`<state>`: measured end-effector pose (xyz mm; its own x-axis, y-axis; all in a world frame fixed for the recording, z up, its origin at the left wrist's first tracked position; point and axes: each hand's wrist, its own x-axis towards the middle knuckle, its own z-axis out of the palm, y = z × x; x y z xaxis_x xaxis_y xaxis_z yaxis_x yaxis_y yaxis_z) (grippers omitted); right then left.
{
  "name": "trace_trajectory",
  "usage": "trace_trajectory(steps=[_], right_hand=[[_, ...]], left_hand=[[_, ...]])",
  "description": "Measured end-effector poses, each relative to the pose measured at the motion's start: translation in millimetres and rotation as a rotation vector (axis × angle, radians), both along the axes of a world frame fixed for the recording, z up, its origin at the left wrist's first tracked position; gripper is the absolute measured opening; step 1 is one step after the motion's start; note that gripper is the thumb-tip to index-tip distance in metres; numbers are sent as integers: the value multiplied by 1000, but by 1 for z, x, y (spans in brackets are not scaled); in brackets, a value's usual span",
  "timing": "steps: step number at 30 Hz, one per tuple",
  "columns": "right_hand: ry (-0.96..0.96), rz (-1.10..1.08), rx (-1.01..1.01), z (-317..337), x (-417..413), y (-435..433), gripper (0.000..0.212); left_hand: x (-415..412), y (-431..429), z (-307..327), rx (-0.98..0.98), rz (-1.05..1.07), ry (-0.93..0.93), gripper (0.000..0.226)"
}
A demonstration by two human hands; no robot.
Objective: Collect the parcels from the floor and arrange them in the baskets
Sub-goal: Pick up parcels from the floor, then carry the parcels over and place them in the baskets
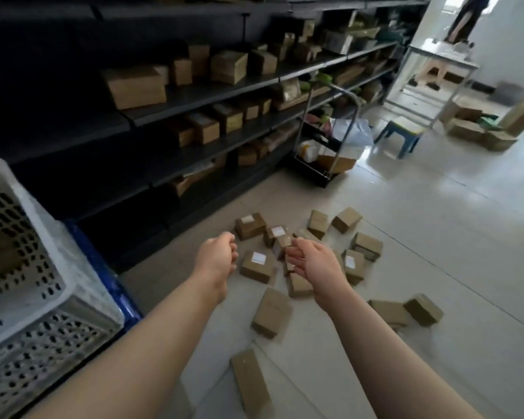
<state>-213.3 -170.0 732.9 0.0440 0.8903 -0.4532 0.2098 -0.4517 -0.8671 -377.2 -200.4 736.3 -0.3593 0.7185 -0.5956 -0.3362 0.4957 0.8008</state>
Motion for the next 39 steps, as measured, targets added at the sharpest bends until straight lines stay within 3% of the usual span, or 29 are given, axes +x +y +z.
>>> trace_trajectory(steps=[7,11,14,18,22,29,35,39], right_hand=[[16,-83,-108,-51,104,-20,23],[37,-146,-221,-114,124,-20,30],[77,-200,-349,-170,125,-18,24],[141,-301,-511,-253,126,-13,36],[173,-329,-636,-342,125,-14,26],[159,-366,-822,-511,121,-37,32],[128,-404,-922,-640,107,-53,46],[92,-362,-979,-698,99,-64,48]], left_hand=[[78,1,-63,-134,-137,-6,21],[93,9,-118,-226,-192,41,17],[96,18,-170,-314,-229,65,16],[94,32,-247,-412,-312,97,19],[92,46,-326,-501,-410,196,14],[96,54,-485,-551,-672,341,15],[93,54,-616,-604,-706,439,33],[86,52,-678,-589,-782,516,28]])
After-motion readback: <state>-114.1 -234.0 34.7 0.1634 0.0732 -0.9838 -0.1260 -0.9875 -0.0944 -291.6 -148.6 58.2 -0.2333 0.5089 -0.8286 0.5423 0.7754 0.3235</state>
